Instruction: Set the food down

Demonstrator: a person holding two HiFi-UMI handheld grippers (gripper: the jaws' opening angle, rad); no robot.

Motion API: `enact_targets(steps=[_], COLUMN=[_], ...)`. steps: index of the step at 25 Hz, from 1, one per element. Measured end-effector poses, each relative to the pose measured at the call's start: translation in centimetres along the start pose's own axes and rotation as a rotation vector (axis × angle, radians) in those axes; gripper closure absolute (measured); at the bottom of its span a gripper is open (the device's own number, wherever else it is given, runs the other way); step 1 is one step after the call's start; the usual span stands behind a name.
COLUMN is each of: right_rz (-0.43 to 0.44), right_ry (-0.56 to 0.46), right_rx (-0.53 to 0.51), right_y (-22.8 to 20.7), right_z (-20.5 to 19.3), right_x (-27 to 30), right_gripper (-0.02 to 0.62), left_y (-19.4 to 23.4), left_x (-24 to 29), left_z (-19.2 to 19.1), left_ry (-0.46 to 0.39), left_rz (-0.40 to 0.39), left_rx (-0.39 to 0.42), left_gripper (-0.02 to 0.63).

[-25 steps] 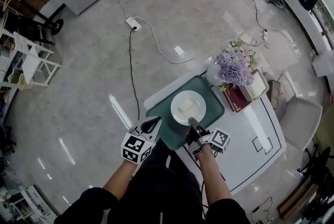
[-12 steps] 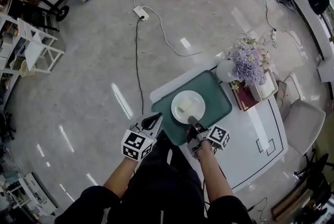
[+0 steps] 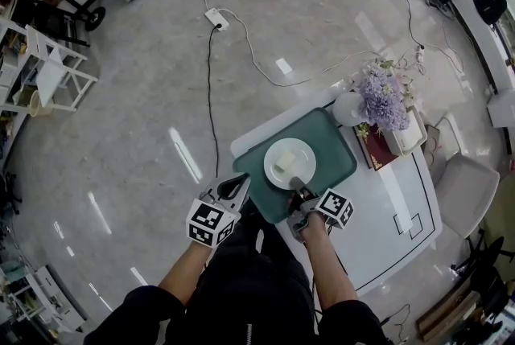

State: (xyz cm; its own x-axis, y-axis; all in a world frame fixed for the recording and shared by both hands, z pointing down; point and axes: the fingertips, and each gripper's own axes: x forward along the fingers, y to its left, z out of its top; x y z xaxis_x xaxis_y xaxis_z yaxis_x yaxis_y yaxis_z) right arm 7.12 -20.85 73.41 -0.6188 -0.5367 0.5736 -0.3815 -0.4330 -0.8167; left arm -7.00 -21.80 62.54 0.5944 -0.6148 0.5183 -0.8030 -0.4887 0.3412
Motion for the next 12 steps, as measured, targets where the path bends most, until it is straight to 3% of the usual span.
enact_targets(steps=[9,12], right_rz=[-0.033,-0.051], right_ry=[-0.039,-0.048], right_rx=[-0.07,-0.106], right_y=[0.4,0.6], right_z=[0.9,1.3], right_x=[-0.5,-0.7], right_gripper=[0.567,0.528], left_y=[-0.3,-0.5], left_x=[0.1,0.3], left_z=[0.1,0.2], left_ry=[-0.002,-0.004], left_rz=[-0.01,-0.018], left_rx=[0.007,0.006], left_gripper=[0.6,0.6])
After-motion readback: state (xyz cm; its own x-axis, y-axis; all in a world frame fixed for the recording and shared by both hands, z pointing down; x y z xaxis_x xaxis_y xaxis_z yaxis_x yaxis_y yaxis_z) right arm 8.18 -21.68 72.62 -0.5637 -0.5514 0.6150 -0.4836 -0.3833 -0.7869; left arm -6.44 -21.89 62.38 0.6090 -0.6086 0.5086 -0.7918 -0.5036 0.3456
